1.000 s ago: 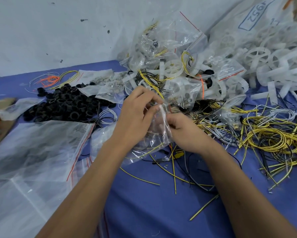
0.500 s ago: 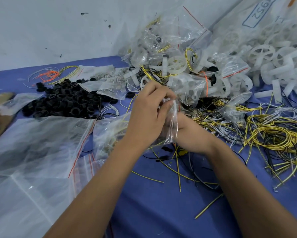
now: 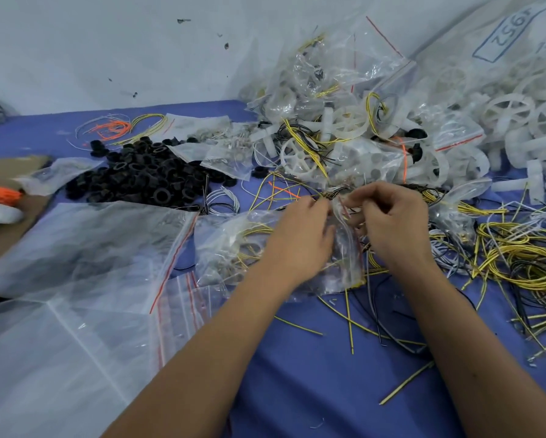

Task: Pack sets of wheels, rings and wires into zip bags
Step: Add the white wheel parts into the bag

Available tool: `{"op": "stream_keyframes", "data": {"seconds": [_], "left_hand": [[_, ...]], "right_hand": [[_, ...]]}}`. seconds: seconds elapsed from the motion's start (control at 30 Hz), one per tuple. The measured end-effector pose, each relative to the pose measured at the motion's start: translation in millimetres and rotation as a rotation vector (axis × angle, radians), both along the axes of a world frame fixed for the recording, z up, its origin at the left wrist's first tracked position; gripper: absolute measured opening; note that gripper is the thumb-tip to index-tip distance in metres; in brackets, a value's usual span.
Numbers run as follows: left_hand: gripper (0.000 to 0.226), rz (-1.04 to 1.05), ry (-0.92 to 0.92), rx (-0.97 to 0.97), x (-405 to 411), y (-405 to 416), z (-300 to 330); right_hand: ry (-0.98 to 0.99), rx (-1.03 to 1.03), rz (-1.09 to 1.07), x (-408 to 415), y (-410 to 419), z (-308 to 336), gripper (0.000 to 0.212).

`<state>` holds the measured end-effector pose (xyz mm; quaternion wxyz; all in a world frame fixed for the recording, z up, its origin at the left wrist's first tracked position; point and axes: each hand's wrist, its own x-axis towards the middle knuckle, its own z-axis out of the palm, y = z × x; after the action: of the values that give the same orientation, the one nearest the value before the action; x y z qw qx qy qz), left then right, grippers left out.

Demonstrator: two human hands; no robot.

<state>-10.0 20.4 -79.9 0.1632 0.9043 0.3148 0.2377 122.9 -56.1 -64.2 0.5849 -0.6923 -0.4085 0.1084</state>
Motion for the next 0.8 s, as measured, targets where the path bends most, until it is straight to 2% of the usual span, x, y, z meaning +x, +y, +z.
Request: {"op": "stream_keyframes", "data": {"seconds": [0.1, 0.3, 0.4, 0.5, 0.57, 0.7, 0.8], "left_hand": [[0.033, 0.071, 0.085, 0.248, 11, -23, 3], [0.034, -0.073, 0.083, 0.190, 13, -32, 13], [0.023, -0.060, 0.050, 0.150, 10, -29, 13], [0.018, -0.037, 0.021, 0.140, 9, -26, 10], [0.009, -0.003, -0.010, 0.142, 8, -23, 9], [0.007, 0.053, -0.055, 0.115, 4, -12, 7], [0.006, 0.061, -0.091, 0.058, 1, -4, 5]], "right_hand": [[-0.079, 0.005, -0.051, -1, 2, 0, 0.027], [-0.418, 0.013, -0.181, 6, 4, 5, 0.022], [-0.677, -0.135, -0.094, 15, 15, 8, 0.029], [-0.860, -0.410, 0.019, 23, 27, 9, 0.048], [-0.913, -0.519, -0.050, 28, 29, 10, 0.061], [-0.890, -0.486, -0.150, 32, 28, 14, 0.078], [-0.850, -0.485, -0.216, 35, 30, 16, 0.078]]}}
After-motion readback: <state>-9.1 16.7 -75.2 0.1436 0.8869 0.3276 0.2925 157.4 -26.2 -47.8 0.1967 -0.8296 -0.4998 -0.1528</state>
